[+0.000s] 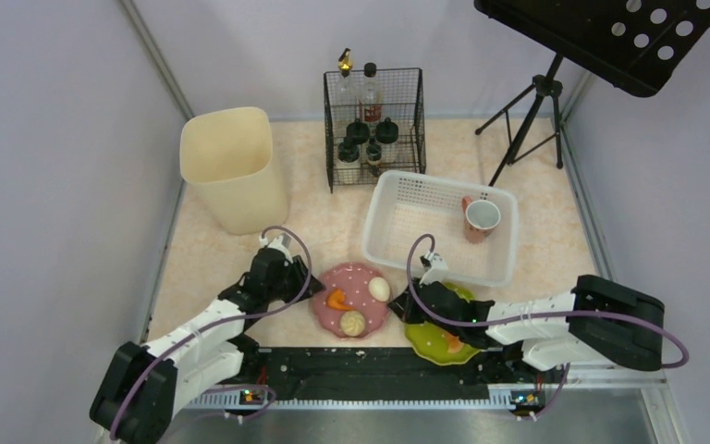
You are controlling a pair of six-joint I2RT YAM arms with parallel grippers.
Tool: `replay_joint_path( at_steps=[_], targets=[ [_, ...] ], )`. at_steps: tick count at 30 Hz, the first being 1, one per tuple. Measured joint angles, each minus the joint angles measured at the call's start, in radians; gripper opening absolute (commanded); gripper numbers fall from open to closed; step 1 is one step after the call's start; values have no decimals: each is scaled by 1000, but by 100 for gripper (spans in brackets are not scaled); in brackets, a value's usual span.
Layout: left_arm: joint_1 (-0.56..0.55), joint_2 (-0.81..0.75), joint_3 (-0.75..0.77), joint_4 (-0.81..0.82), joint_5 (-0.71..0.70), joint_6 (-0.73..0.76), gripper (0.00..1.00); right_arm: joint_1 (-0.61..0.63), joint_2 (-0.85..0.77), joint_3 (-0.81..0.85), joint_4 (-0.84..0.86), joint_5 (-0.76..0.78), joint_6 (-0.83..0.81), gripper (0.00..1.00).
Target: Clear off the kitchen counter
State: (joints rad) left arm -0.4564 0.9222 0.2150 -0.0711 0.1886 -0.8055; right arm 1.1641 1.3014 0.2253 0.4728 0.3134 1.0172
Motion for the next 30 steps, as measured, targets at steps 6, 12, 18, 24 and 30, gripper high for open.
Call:
replay_joint_path(
  at_steps=[6,12,18,24,30],
  targets=[
    [4,98,-18,145,58,-29,30,-2,-87,-16,-105,1,36,0],
    [19,163,-68,330,107,-65,29,-2,-117,-16,-155,5,53,0],
    [21,113,-121,392,111,-90,42,-2,-84,-16,-114,11,56,0],
    [17,-27,-167,328,157,-121,51,-3,3,-16,13,35,32,0],
    [-1,-112,-180,235,226,-148,50,-3,39,-16,65,41,8,0]
  ],
)
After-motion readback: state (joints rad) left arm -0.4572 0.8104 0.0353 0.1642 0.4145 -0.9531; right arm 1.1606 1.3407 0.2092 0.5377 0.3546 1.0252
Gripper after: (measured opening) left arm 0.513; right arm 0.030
